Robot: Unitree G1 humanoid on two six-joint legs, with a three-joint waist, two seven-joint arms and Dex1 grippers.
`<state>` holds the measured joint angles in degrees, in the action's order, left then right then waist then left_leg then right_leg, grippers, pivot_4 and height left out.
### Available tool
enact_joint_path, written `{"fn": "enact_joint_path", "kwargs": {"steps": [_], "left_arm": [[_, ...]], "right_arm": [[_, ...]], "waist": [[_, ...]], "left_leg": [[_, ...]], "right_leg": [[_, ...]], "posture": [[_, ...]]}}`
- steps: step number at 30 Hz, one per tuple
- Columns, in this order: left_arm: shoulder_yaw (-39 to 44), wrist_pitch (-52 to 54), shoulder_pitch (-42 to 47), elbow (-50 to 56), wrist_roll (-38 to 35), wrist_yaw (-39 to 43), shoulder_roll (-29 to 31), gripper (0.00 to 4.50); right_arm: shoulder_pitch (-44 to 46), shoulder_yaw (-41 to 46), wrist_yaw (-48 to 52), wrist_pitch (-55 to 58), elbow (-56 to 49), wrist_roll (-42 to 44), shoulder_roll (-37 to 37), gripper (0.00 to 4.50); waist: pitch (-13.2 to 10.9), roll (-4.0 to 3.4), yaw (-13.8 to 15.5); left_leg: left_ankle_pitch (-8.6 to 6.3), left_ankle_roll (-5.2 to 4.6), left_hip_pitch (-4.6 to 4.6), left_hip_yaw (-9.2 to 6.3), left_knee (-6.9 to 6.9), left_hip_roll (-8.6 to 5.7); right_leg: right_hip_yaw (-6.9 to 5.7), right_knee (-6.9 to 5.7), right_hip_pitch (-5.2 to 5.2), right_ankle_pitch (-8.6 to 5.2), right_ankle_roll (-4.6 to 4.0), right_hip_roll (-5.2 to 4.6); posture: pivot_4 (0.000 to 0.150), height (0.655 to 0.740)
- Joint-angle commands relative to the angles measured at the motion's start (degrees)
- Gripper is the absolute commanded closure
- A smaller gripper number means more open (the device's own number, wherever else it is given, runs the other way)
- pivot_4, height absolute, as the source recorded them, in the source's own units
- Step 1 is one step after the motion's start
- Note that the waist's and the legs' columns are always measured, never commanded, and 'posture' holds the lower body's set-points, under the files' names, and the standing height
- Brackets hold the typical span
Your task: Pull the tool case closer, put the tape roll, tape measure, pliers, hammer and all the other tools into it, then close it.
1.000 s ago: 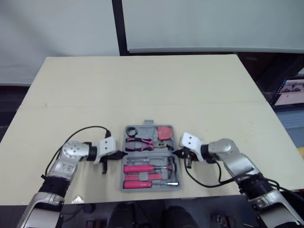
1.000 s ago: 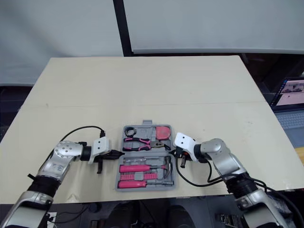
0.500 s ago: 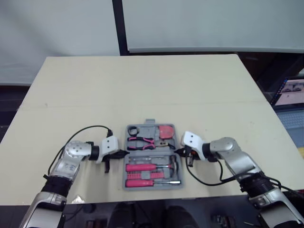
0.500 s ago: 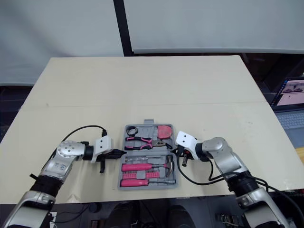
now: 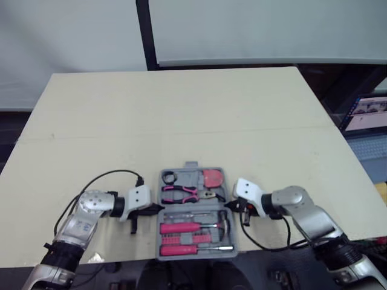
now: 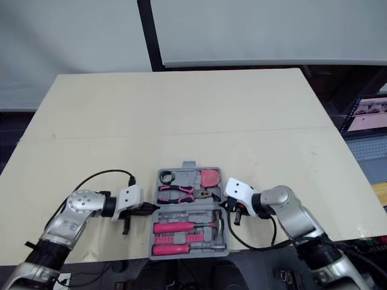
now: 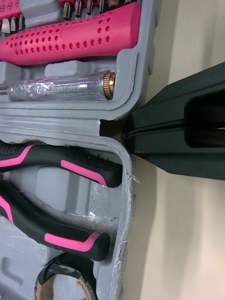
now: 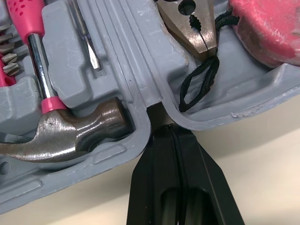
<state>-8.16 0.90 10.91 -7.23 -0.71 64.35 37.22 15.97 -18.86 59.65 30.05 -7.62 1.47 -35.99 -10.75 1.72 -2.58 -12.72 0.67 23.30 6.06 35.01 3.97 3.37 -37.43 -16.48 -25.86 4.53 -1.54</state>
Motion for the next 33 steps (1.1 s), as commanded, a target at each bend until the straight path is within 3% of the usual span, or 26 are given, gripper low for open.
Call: {"fn": "enact_joint_path", "kwargs": {"steps": [1, 22, 33], "left_arm": [[-0.83, 0.66, -1.09, 5.47, -2.73, 0.65, -0.41, 4.46], [-0.14, 2.91, 0.93, 4.65, -2.02, -2.99, -1.09, 4.46], [-0.85, 2.65, -2.07, 6.57, -1.81, -2.74, -0.60, 4.46]], "right_arm": [[-0.84, -0.96, 1.52, 0.16, -5.47, 2.89, 0.66, 4.50], [1.25, -0.10, 0.54, 1.53, -4.42, 2.64, 1.29, 4.50], [1.39, -0.06, 0.11, 1.21, -3.65, 2.24, 1.10, 4.50]], "waist": [[0.00, 0.00, -0.19], [-0.03, -0.05, -0.53], [-0.05, -0.08, -0.60]], "left_leg": [[-0.01, 0.01, 0.00, 0.00, 0.00, 0.00], [-0.06, -0.05, 0.01, 0.00, -0.02, -0.01], [-0.06, -0.05, 0.01, 0.02, -0.02, -0.01]], "right_leg": [[0.00, 0.00, 0.00, 0.00, 0.00, 0.00], [0.01, 0.05, -0.02, 0.00, 0.00, 0.00], [0.03, 0.05, -0.03, 0.00, 0.00, 0.00]], "posture": [[0.150, 0.7400], [0.150, 0.7400], [0.150, 0.7400]]}}
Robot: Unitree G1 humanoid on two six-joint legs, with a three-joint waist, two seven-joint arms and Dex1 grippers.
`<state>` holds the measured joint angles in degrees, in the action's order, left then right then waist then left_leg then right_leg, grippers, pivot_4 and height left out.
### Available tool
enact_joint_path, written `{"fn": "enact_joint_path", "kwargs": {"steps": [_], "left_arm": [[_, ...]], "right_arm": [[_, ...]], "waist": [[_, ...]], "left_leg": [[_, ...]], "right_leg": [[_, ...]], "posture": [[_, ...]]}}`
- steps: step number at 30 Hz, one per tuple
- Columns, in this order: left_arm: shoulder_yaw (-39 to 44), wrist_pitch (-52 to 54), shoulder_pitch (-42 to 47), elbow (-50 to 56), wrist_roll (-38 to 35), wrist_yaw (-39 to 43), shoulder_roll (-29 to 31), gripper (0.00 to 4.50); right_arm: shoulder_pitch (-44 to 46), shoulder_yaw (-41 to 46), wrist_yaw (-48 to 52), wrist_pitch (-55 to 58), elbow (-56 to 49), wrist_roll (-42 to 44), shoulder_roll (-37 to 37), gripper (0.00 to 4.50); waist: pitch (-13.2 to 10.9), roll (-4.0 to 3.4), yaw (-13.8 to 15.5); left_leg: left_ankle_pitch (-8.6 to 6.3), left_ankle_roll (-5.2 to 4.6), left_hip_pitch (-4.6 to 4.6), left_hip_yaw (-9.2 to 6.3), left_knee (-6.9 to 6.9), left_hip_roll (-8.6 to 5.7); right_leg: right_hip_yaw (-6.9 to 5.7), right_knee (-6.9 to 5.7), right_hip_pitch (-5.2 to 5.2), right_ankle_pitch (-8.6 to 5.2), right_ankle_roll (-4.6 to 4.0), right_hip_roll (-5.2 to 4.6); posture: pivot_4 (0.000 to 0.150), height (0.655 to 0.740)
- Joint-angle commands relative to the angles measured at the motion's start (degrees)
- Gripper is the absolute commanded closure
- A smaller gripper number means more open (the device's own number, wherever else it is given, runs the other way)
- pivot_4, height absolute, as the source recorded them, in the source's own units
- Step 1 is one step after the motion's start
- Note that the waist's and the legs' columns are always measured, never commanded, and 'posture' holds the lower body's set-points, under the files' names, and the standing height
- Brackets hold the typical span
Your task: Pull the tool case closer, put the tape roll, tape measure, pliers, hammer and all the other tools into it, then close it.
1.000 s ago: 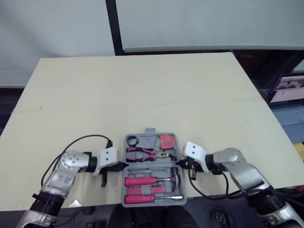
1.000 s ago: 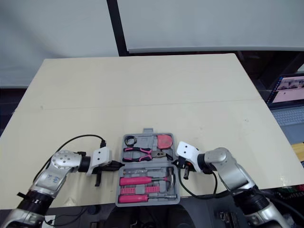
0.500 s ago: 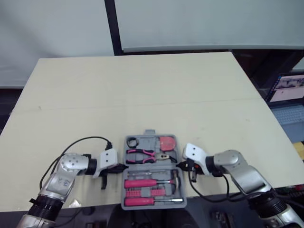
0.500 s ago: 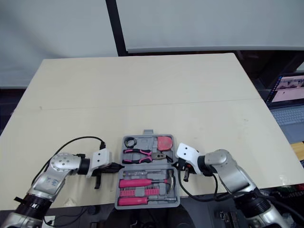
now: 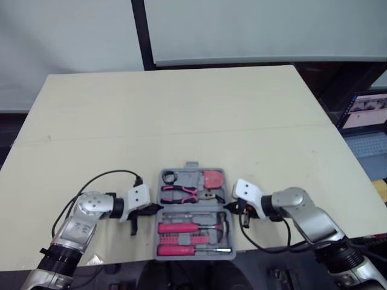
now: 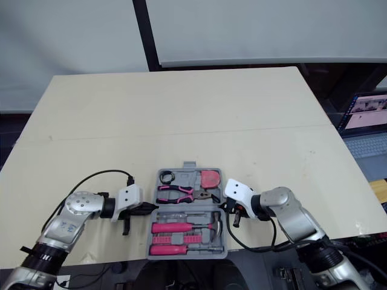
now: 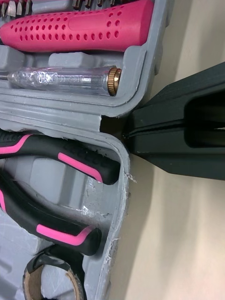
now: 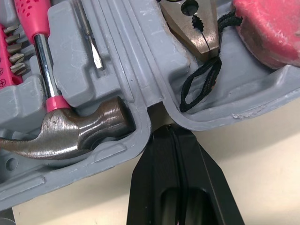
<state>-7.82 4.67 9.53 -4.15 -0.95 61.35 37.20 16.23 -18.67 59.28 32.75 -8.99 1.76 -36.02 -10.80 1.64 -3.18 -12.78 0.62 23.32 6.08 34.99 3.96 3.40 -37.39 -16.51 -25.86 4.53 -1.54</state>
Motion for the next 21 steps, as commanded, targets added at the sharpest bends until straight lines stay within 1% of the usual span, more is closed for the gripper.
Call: {"fn": "enact_joint_path", "kwargs": {"steps": [1, 13, 21], "left_arm": [[-1.16, -1.08, -0.83, 3.56, -1.54, 0.21, -0.57, 4.46], [-0.75, -0.30, -0.04, 3.31, -1.14, -1.15, -0.68, 4.46], [-0.56, 0.23, 1.68, 2.07, -0.90, -2.08, -1.16, 4.46]], "right_arm": [[1.30, -0.27, 0.36, -1.54, -1.93, 1.87, 1.27, 4.50], [2.57, -0.01, -0.03, -2.89, 1.13, 1.16, 1.63, 4.50], [2.05, -0.10, 0.17, -3.19, 1.15, 1.10, 1.11, 4.50]], "waist": [[0.00, 0.00, -0.01], [0.00, 0.00, -0.01], [0.00, 0.00, 0.01]], "left_leg": [[0.00, 0.00, 0.00, 0.00, 0.00, 0.00], [0.00, 0.00, -0.01, 0.00, 0.01, 0.00], [0.00, 0.00, -0.01, -0.01, 0.01, 0.00]], "right_leg": [[0.00, 0.00, 0.00, 0.00, 0.00, 0.00], [0.00, -0.01, 0.01, 0.00, 0.00, 0.00], [0.00, -0.01, 0.01, 0.00, 0.00, 0.00]], "posture": [[0.150, 0.7400], [0.150, 0.7400], [0.150, 0.7400]]}}
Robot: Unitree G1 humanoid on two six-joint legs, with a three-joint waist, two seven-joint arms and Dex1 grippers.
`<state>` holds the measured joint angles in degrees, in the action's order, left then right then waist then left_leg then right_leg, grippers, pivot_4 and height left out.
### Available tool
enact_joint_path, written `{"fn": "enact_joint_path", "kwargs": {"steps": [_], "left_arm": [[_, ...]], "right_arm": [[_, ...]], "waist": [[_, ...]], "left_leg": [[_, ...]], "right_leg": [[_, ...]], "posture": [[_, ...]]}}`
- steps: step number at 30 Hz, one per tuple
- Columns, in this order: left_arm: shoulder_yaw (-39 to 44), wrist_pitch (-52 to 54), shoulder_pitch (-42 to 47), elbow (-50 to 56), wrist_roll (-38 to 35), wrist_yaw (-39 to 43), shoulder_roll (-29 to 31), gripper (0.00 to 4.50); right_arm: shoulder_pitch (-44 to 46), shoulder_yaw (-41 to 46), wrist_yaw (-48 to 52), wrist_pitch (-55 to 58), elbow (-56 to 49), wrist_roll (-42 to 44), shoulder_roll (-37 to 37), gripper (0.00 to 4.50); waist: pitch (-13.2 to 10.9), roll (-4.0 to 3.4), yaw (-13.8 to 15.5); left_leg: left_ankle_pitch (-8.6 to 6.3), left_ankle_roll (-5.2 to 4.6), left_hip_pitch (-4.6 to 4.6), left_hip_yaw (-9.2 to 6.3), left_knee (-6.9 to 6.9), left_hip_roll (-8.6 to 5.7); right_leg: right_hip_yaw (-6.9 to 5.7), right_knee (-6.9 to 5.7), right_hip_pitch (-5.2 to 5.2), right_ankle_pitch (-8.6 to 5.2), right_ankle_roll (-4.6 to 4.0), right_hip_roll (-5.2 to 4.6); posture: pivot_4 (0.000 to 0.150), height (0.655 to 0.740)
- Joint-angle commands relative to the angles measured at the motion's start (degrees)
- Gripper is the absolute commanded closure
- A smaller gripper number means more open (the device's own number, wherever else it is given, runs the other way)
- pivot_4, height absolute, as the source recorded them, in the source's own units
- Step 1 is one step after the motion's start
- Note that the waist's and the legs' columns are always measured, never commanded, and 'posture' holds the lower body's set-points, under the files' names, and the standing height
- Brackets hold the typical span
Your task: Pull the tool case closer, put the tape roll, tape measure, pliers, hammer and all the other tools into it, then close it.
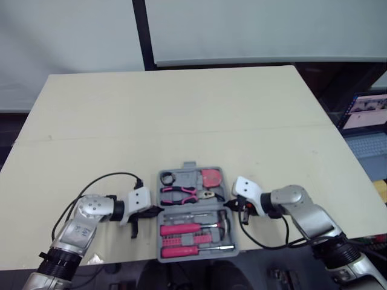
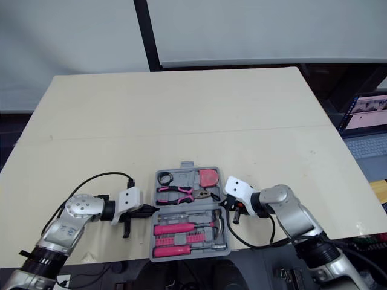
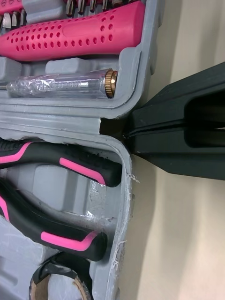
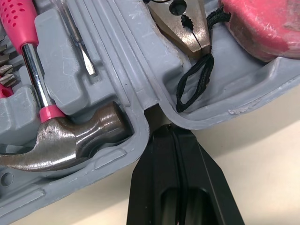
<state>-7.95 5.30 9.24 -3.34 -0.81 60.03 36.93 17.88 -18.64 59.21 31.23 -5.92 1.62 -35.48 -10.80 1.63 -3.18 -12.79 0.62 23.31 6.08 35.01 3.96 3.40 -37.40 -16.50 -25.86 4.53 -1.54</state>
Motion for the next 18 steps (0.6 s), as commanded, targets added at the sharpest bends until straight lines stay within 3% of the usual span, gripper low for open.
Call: {"fn": "enact_joint_path", "kwargs": {"steps": [1, 18], "left_arm": [[-0.62, -0.47, 2.00, 1.26, -0.99, -0.55, -0.83, 4.46], [-1.44, -0.02, 0.61, 2.71, -1.03, -0.31, -0.44, 4.46]], "right_arm": [[0.45, -0.12, 0.22, -1.64, -1.88, 1.24, 0.57, 4.50], [0.75, 0.31, -0.06, -1.30, -1.46, 1.22, 0.45, 4.50]], "waist": [[0.00, 0.00, 0.01], [0.00, 0.00, 0.01]], "left_leg": [[0.00, 0.00, 0.00, 0.00, 0.00, 0.00], [0.00, 0.00, 0.00, 0.01, 0.00, 0.00]], "right_leg": [[0.00, 0.00, 0.00, 0.00, 0.00, 0.00], [0.01, 0.01, 0.00, 0.00, 0.00, 0.00]], "posture": [[0.150, 0.7400], [0.150, 0.7400]]}}
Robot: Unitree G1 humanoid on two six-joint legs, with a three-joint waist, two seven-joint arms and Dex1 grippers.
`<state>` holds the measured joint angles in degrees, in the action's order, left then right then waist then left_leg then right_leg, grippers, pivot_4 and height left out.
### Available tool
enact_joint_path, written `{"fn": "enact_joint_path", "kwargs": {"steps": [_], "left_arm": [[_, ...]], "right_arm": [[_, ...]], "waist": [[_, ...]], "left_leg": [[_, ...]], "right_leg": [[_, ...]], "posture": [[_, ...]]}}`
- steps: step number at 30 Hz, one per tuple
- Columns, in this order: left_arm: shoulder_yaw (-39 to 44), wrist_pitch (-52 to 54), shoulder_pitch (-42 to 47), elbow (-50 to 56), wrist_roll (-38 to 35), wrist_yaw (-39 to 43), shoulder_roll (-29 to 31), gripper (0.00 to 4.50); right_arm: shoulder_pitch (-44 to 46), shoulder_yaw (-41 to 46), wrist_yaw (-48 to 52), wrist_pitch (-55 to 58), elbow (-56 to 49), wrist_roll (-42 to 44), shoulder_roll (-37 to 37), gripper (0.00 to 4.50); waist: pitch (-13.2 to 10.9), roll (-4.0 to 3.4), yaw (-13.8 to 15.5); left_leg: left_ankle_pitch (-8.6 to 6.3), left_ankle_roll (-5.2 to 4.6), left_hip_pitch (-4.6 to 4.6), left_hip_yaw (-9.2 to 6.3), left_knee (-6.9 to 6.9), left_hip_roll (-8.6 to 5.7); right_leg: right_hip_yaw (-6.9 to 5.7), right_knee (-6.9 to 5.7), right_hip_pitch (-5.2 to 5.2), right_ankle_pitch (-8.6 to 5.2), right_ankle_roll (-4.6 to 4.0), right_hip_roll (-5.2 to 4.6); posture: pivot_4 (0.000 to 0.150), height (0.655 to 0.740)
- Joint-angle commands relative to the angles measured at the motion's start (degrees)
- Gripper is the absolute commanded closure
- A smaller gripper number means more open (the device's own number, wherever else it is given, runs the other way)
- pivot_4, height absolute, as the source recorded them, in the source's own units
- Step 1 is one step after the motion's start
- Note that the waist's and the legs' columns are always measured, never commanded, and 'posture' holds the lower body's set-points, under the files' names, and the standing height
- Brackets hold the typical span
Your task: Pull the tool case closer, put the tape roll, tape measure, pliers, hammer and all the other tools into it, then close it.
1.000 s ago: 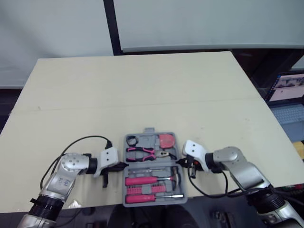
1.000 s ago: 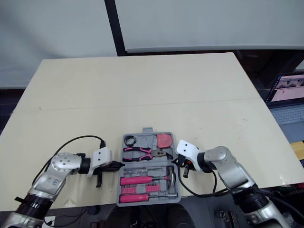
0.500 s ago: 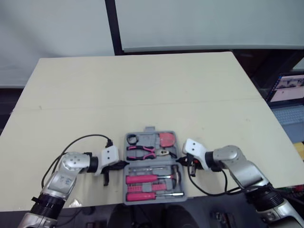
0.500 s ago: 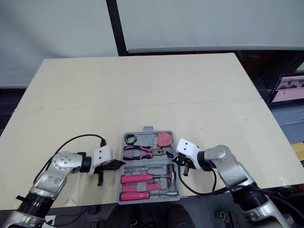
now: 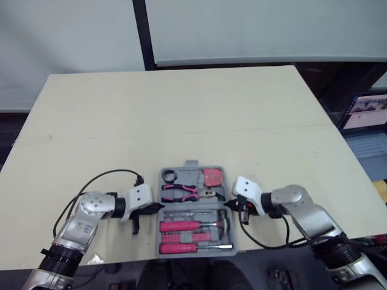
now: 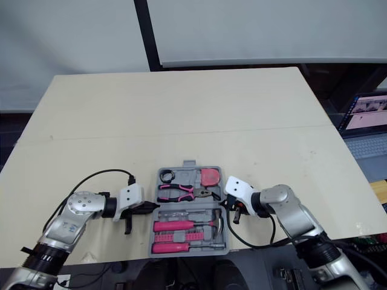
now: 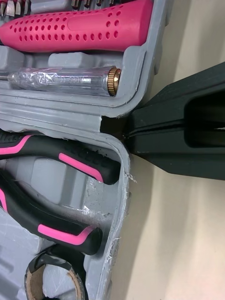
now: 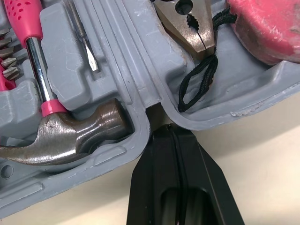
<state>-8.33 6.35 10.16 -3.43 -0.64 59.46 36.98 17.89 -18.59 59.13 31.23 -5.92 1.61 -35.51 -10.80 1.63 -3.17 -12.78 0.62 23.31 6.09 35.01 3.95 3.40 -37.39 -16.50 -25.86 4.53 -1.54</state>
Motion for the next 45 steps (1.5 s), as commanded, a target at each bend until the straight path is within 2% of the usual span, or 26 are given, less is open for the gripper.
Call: {"fn": "enact_joint_path", "kwargs": {"steps": [1, 25, 27, 33, 36, 39, 40, 45], "left_arm": [[-1.07, -1.12, -0.32, 2.74, -1.16, 0.23, -0.48, 4.46], [-0.49, -1.28, -0.40, 2.64, -1.08, -0.79, -0.12, 4.46], [0.70, -1.11, -0.78, 2.87, -1.23, -0.94, 0.96, 4.46], [7.63, -2.33, -5.26, 6.74, -4.80, 2.32, 9.72, 4.46], [12.30, -1.81, -7.69, 10.92, -12.63, 6.96, 12.13, 4.46], [14.89, 7.42, -10.38, 20.57, -25.43, 9.98, 11.94, 4.50], [14.46, 9.24, -11.18, 23.00, -27.72, 10.36, 11.74, 4.50], [5.57, 7.06, -11.92, 23.57, -23.32, 8.24, 6.83, 4.50]], "right_arm": [[0.77, 0.26, 0.03, -1.35, -1.37, 1.21, 0.46, 4.50], [1.33, -0.18, -0.33, -2.60, -0.01, -0.10, -0.44, 4.50], [1.44, 0.01, -1.13, -4.08, -0.03, -1.81, -1.83, 4.50], [-0.36, 3.90, 1.23, -5.57, -4.24, -1.23, -10.07, 4.50], [-0.71, 7.26, 2.74, -4.54, -4.89, 1.35, -13.01, 4.50], [0.09, 11.42, 6.36, 5.06, -4.73, 9.78, -13.12, 3.64], [0.66, 12.68, 6.81, 8.95, -4.49, 12.66, -12.40, 3.13], [8.70, 19.42, 1.65, 33.69, 3.40, 24.33, -4.36, 0.63]], "waist": [[0.00, 0.00, 0.00], [0.00, 0.00, 0.00], [0.00, 0.00, 0.00], [-0.02, -0.03, -0.15], [-0.07, -0.10, -0.18], [-0.07, -0.10, -0.16], [-0.08, -0.11, -0.11], [-0.07, -0.18, -0.37]], "left_leg": [[0.00, 0.00, 0.00, 0.00, 0.00, 0.00], [0.00, 0.01, 0.00, 0.00, 0.00, 0.00], [0.00, 0.01, 0.00, 0.01, 0.00, 0.00], [-0.01, 0.02, -0.01, 0.00, -0.06, 0.02], [-0.04, 0.00, -0.01, 0.01, -0.09, 0.03], [-0.06, -0.02, -0.01, 0.00, -0.10, 0.03], [-0.06, -0.01, -0.02, 0.00, -0.10, 0.03], [-0.04, -0.01, -0.07, 0.00, -0.07, 0.03]], "right_leg": [[0.00, 0.00, 0.00, 0.00, 0.00, 0.00], [0.00, 0.01, 0.00, 0.00, 0.00, 0.00], [0.00, 0.01, 0.00, 0.00, 0.00, 0.00], [0.01, 0.05, -0.01, 0.00, -0.01, 0.00], [0.01, 0.07, 0.00, -0.01, -0.02, -0.03], [0.00, 0.08, 0.04, -0.01, -0.02, -0.05], [-0.01, 0.10, 0.08, -0.01, -0.02, -0.04], [0.07, 0.07, 0.09, 0.00, -0.02, 0.04]], "posture": [[0.150, 0.7400], [0.150, 0.7400], [0.150, 0.7400], [0.150, 0.7400], [0.150, 0.7400], [0.150, 0.7400], [0.150, 0.7400], [0.150, 0.7400]]}}
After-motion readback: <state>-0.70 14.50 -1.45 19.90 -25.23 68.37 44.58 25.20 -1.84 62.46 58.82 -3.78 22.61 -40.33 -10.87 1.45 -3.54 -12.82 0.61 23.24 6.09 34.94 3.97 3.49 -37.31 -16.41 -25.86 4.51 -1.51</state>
